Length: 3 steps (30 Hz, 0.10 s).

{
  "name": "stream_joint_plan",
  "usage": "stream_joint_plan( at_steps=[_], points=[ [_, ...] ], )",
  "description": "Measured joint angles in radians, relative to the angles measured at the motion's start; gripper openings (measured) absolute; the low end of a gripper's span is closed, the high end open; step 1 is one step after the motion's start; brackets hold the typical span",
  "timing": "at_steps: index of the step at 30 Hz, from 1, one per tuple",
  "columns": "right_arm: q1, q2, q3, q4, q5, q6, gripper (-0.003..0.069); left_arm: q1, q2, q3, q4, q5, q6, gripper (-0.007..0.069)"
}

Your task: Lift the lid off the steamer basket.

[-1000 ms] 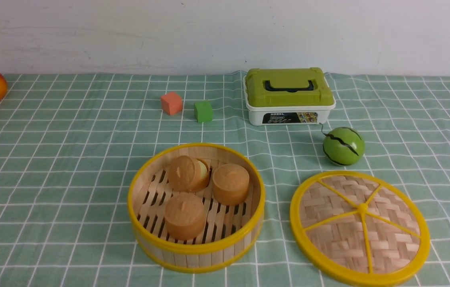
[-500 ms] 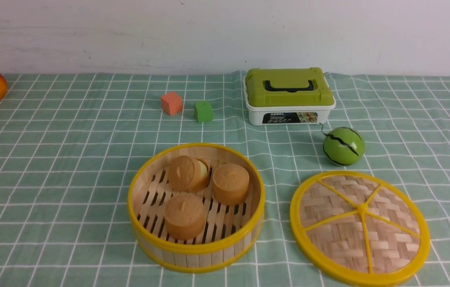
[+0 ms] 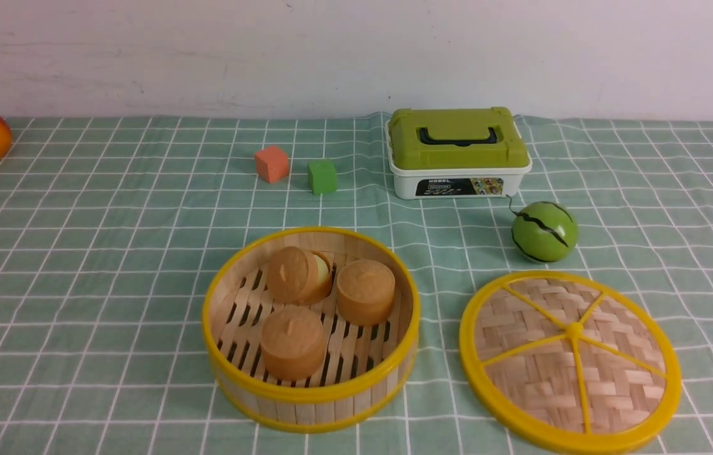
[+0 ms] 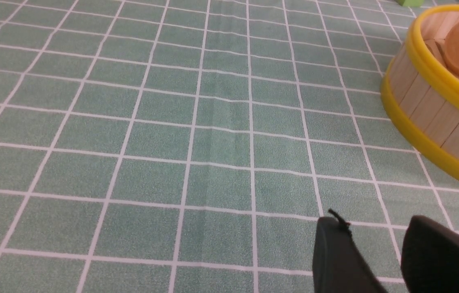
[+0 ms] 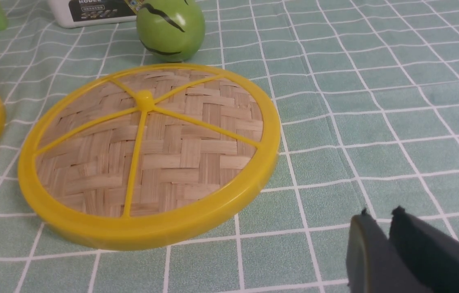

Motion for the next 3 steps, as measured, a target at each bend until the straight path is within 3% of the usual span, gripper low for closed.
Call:
stream_joint_plan(
  at_steps=[3],
  points=[
    [0.0,0.0,0.0,0.0,0.0,0.001,0.006,0.0,0.0,0.0,0.0,0.0,0.0,0.0239]
  ],
)
